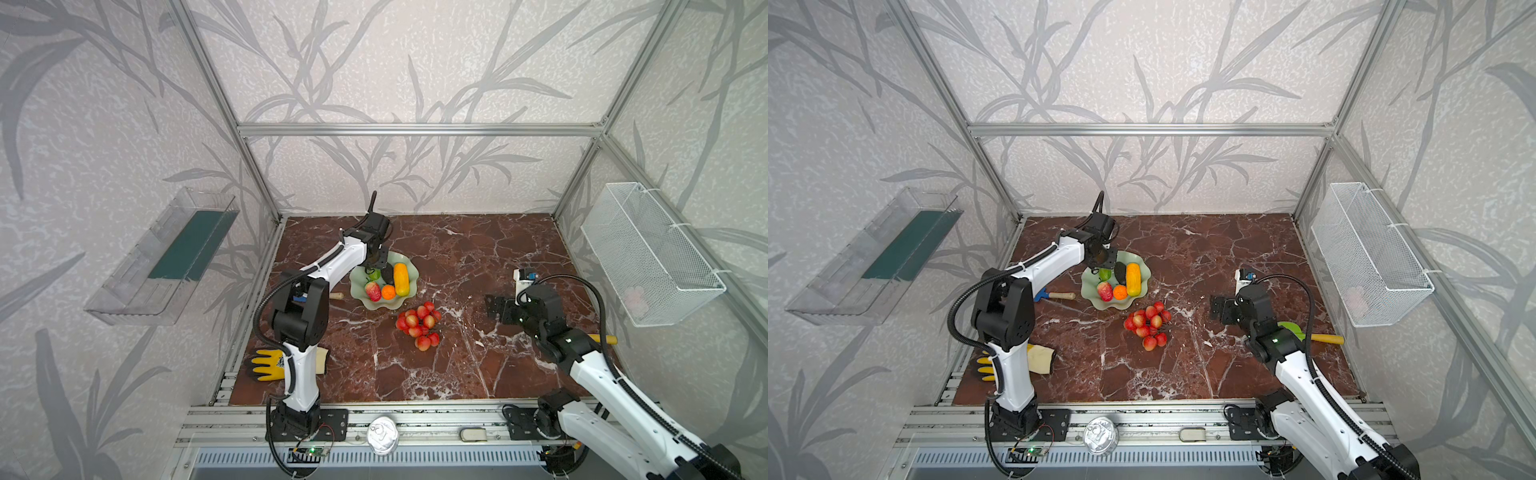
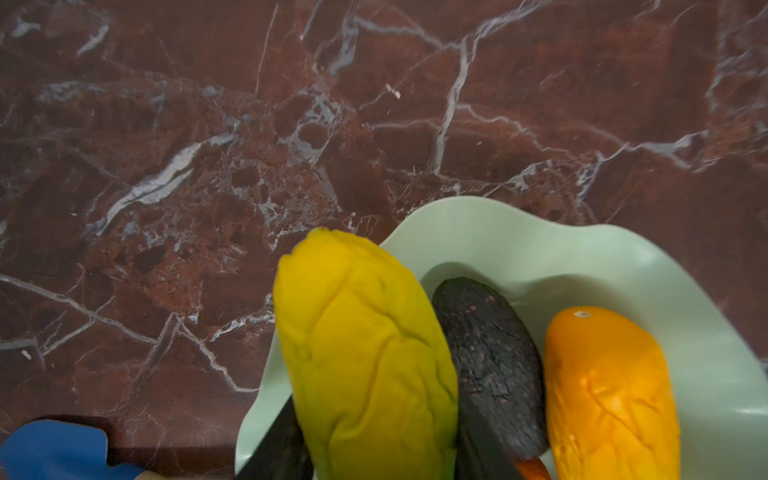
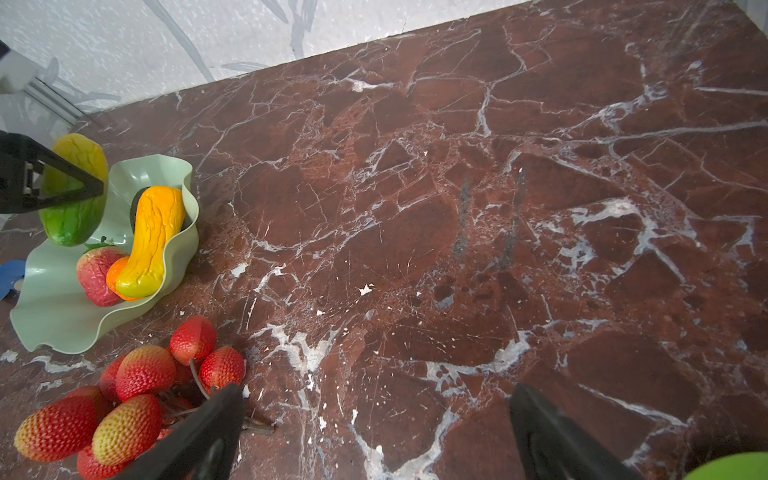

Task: Place and organize the fake fruits in the fruit bowl
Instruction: 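Place the mango in the bowl with the left gripper and withdraw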

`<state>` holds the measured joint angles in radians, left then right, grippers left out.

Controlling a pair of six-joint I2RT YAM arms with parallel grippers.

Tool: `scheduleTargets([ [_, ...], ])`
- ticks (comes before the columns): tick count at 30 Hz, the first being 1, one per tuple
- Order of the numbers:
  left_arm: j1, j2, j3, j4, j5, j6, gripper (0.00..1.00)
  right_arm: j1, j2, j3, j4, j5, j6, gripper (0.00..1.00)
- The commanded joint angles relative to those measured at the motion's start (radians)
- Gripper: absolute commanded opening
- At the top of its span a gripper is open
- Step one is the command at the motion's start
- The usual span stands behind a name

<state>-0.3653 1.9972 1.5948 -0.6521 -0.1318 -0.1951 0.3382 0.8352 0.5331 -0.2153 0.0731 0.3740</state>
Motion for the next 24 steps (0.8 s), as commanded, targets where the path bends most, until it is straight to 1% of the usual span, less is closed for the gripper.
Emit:
scheduleTargets([
  [1,0.004,0.016,0.011,-0.014,-0.028,-0.011,0.47,-0.005,-0.001,-0.008,-0.005,-0.013,0.005,0.99],
  [3,0.003,0.024,0.014,-0.013,-0.009,-0.021,0.55,-0.005,0.018,-0.004,0.002,-0.035,0.001,1.0],
  [5,0.004,0.02,0.014,-0.016,0.005,-0.03,0.59,-0.005,0.041,0.0,0.009,-0.065,-0.011,1.0],
  [8,0.002,-0.025,0.006,-0.008,0.012,-0.032,0.62,-0.004,0.085,0.015,0.006,-0.116,-0.038,0.97],
  [13,0.003,-0.166,-0.008,0.022,0.01,-0.02,0.67,-0.002,0.164,0.042,-0.01,-0.233,-0.078,0.91],
  [16,0.002,-0.292,-0.059,0.078,-0.007,-0.014,0.71,0.014,0.211,0.051,-0.012,-0.282,-0.084,0.87],
  [19,0.005,-0.458,-0.192,0.209,-0.046,0.004,0.74,0.051,0.257,0.062,-0.011,-0.302,-0.069,0.86],
  [22,0.014,-0.648,-0.387,0.37,-0.078,0.046,0.82,0.089,0.297,0.055,0.051,-0.363,-0.018,0.85],
  [24,0.023,-0.773,-0.522,0.471,-0.087,0.089,0.86,0.134,0.32,0.053,0.083,-0.356,-0.019,0.84],
])
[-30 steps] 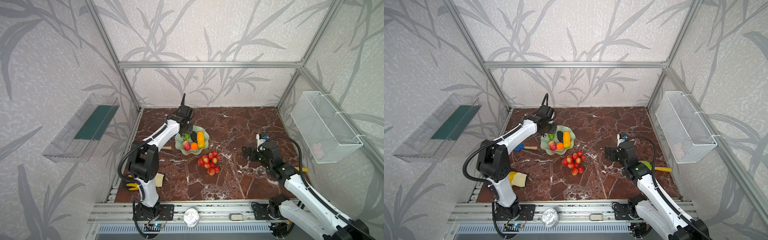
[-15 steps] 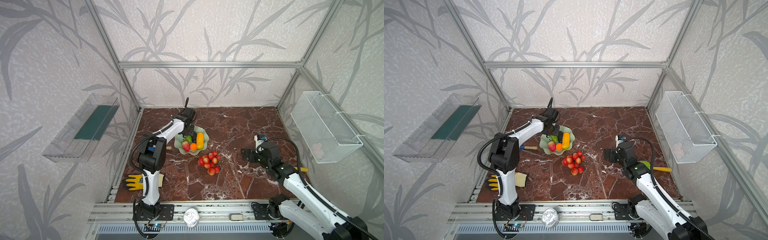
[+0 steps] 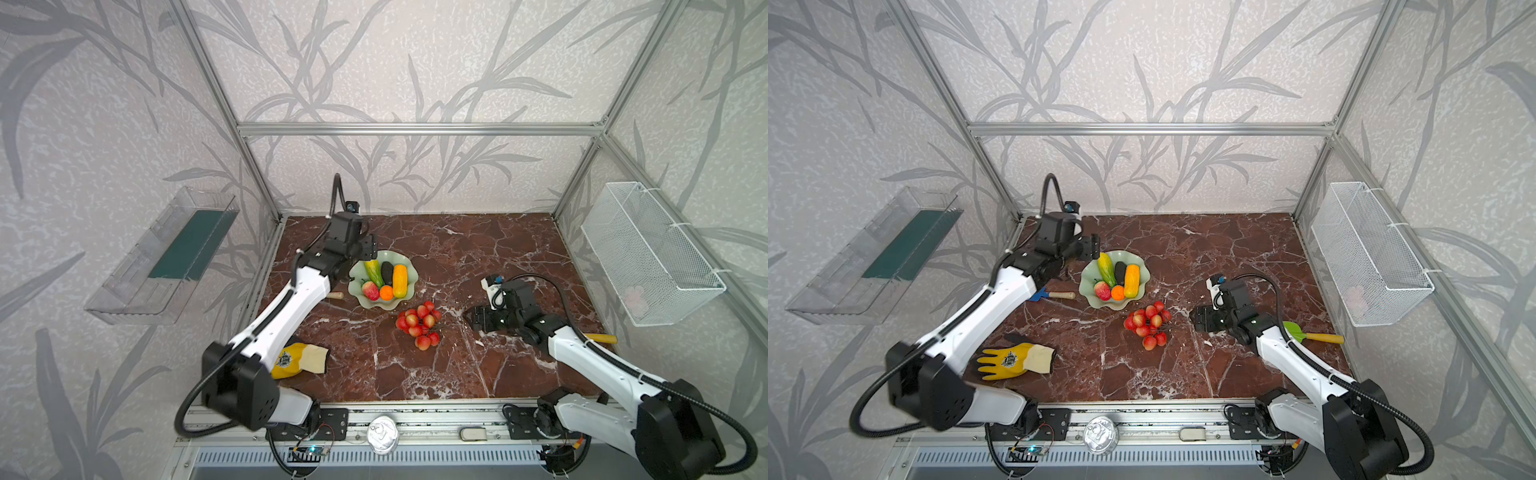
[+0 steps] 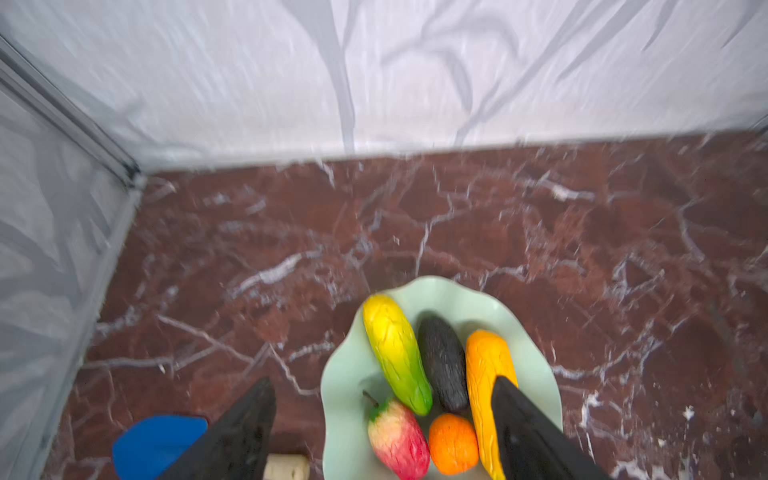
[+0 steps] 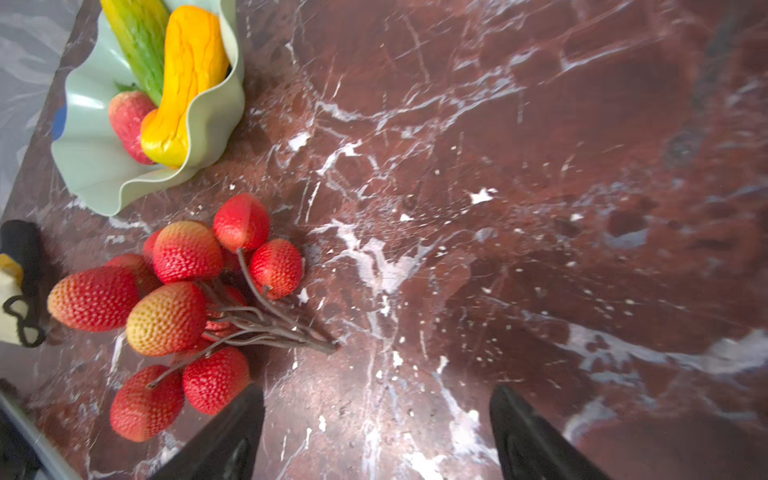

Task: Place and organize the fake fruits in the fruit bowl
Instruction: 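Place the mango in the bowl with the left gripper and withdraw, then grasp the lychee bunch by its stems with the right gripper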

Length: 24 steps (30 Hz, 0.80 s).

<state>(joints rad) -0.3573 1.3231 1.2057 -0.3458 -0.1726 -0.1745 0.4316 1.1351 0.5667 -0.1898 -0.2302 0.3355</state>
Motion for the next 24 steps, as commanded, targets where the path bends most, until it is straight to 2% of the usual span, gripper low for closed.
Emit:
scheduleTargets([
  [1,0.021,-0.144,-0.18,0.192,-0.045,0.088,0.88,0.059,0.034,0.027,0.054,-0.04,0.004,0.84],
  [3,0.032,-0.23,-0.248,0.202,-0.046,0.115,0.9,0.085,0.066,0.05,0.024,-0.011,-0.034,0.82],
  [8,0.062,-0.328,-0.318,0.159,-0.051,0.112,0.92,0.108,0.151,0.097,0.01,-0.012,-0.116,0.72],
  [14,0.073,-0.34,-0.338,0.142,-0.034,0.072,0.92,0.16,0.277,0.19,-0.013,0.0,-0.196,0.66],
  [24,0.083,-0.345,-0.33,0.122,-0.051,0.075,0.92,0.228,0.468,0.299,0.007,-0.012,-0.208,0.57],
])
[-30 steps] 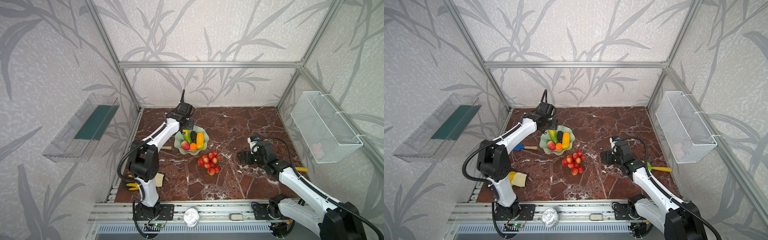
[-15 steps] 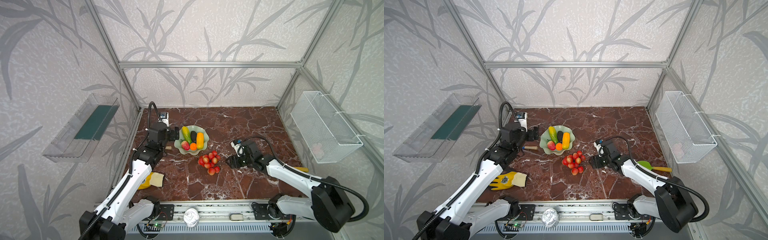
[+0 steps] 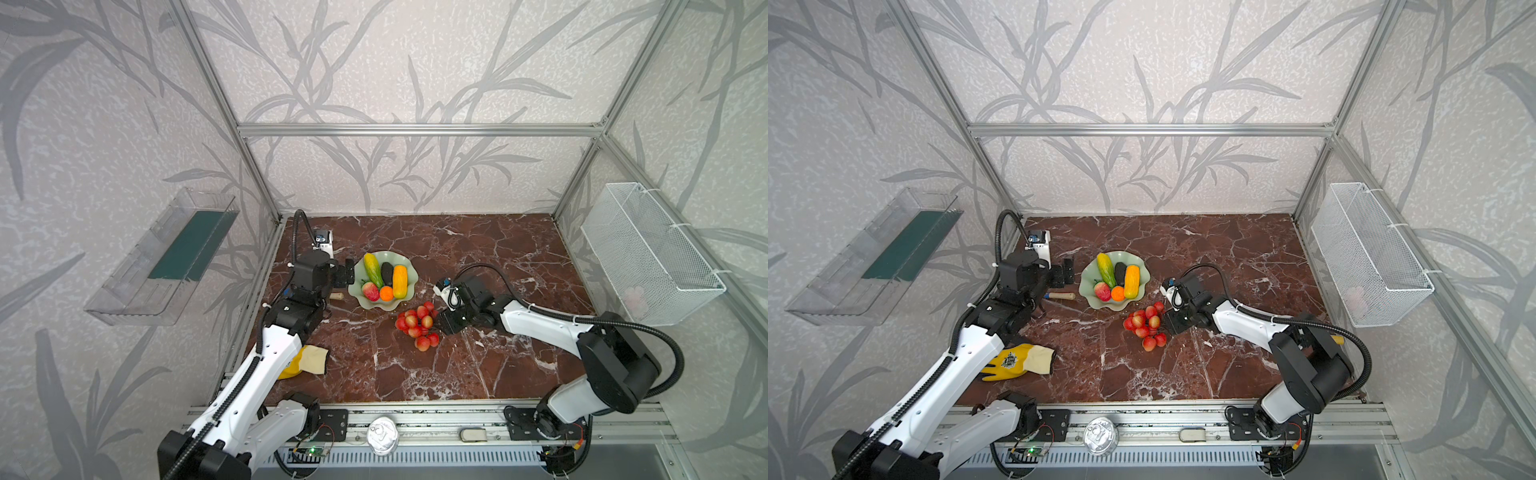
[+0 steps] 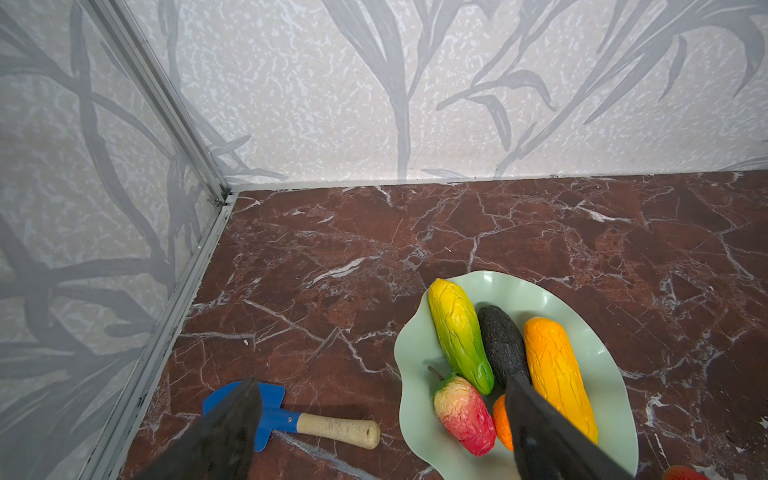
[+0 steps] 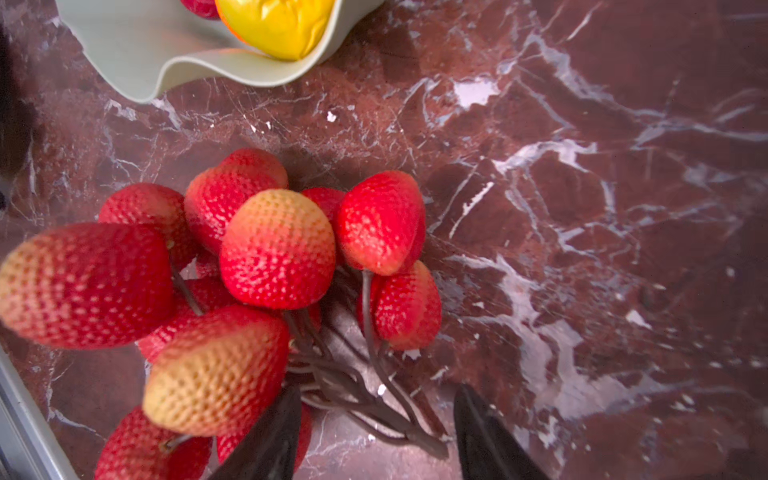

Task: Place and organize the fake fruits in the fruit bowl
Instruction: 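Grasp the lychee bunch by its stems with the right gripper, then lay the lychee bunch on top of the bowl with the right gripper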

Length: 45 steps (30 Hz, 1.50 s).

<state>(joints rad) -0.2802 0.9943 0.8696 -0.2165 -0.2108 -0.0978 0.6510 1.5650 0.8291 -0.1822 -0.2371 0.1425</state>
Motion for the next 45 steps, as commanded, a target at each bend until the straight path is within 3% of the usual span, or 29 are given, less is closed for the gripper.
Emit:
scheduleTargets([
  [1,0.007,-0.016,0.006,-0.008,-0.013,-0.001,0.92,0.01,0.054,0.043,0.0,-0.004,-0.016,0.56],
  [10,0.014,-0.019,0.008,-0.012,-0.021,0.004,0.92,0.028,0.177,0.081,0.042,-0.021,0.007,0.44],
  [21,0.022,-0.027,0.005,-0.011,-0.032,0.006,0.92,0.044,0.198,0.06,0.082,-0.052,0.039,0.01],
  [28,0.028,-0.03,0.002,-0.009,-0.029,0.0,0.92,0.07,0.081,0.002,0.065,-0.01,0.016,0.0],
  [35,0.033,-0.032,0.003,-0.007,-0.025,-0.007,0.92,0.071,-0.122,-0.064,-0.001,0.045,0.069,0.0],
  [45,0.039,-0.044,0.0,-0.003,-0.019,-0.017,0.92,0.069,-0.316,0.054,-0.066,0.095,0.086,0.0],
])
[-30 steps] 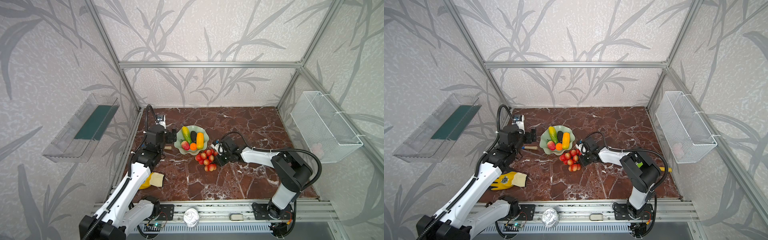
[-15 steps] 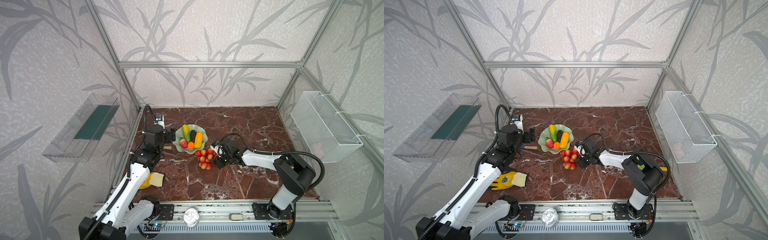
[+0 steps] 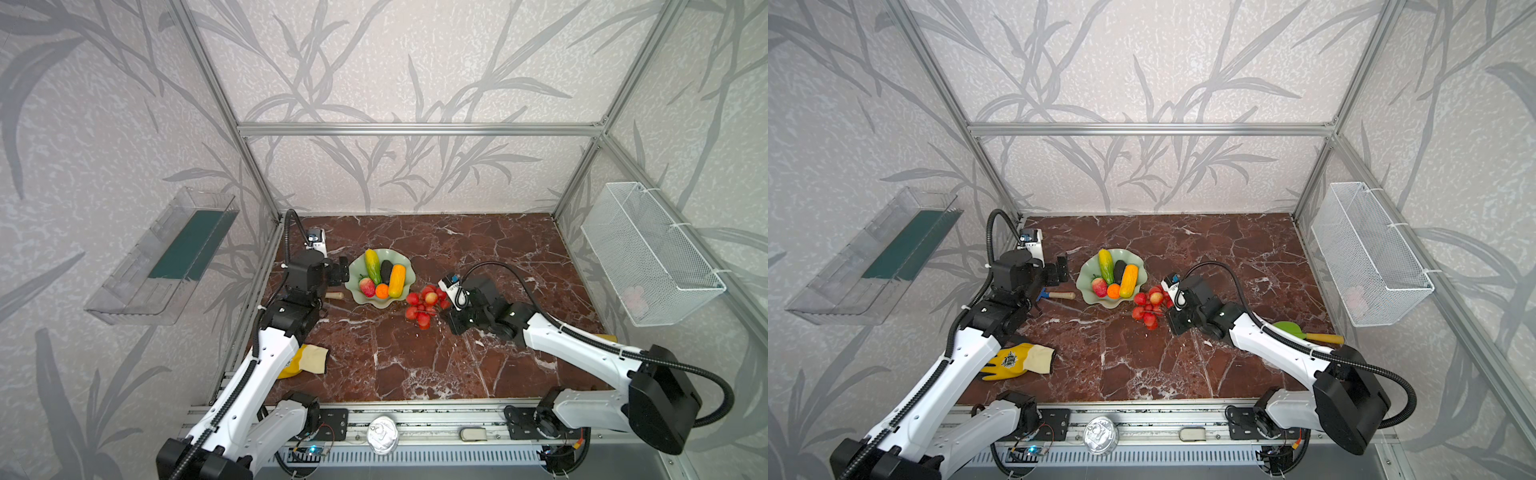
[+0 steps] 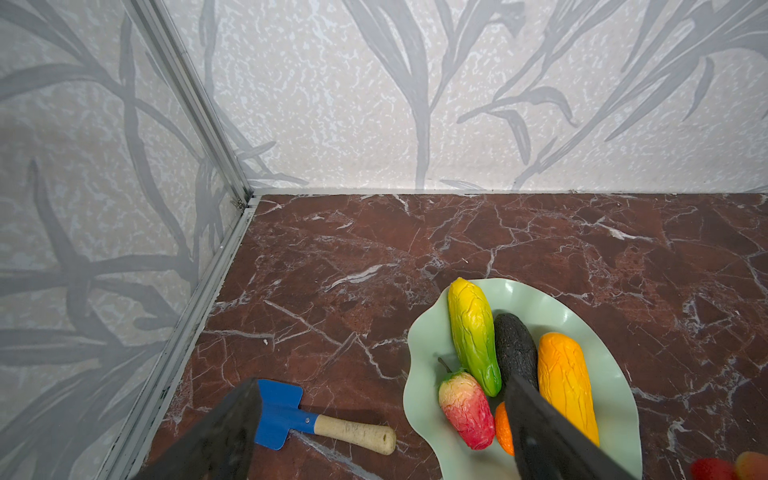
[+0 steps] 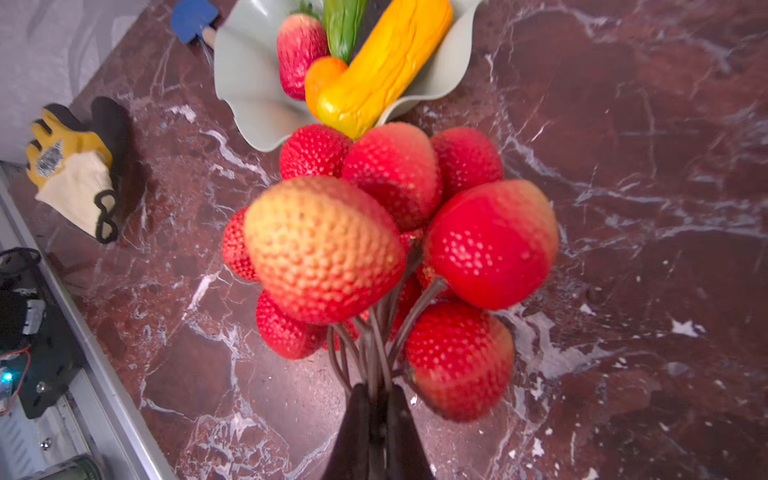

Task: Place and organize the fake fruits in the fruit bowl
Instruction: 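Lay the lychee bunch on top of the bowl with the right gripper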

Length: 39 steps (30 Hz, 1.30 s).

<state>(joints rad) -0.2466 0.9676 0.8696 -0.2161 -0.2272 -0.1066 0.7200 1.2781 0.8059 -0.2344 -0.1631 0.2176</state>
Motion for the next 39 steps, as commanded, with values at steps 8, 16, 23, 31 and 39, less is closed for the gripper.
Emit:
scheduleTargets([
  [8,0.011,-0.028,-0.002,-0.001,0.003,-0.016,0.92,0.001,0.123,0.324,0.041,-0.032,-0.028,0.0],
  [16,0.013,-0.035,-0.007,0.0,0.015,-0.022,0.92,0.002,0.475,0.591,0.152,-0.097,-0.011,0.0],
  [23,0.015,-0.033,-0.006,0.001,0.026,-0.028,0.92,0.012,0.714,0.723,0.198,-0.071,0.01,0.0],
  [31,0.016,-0.054,0.002,0.009,0.019,-0.057,0.92,0.021,0.757,0.691,0.192,-0.025,0.034,0.3],
  [39,0.017,-0.181,-0.192,0.269,-0.015,-0.237,0.93,-0.016,0.556,0.592,0.181,0.001,0.066,0.81],
])
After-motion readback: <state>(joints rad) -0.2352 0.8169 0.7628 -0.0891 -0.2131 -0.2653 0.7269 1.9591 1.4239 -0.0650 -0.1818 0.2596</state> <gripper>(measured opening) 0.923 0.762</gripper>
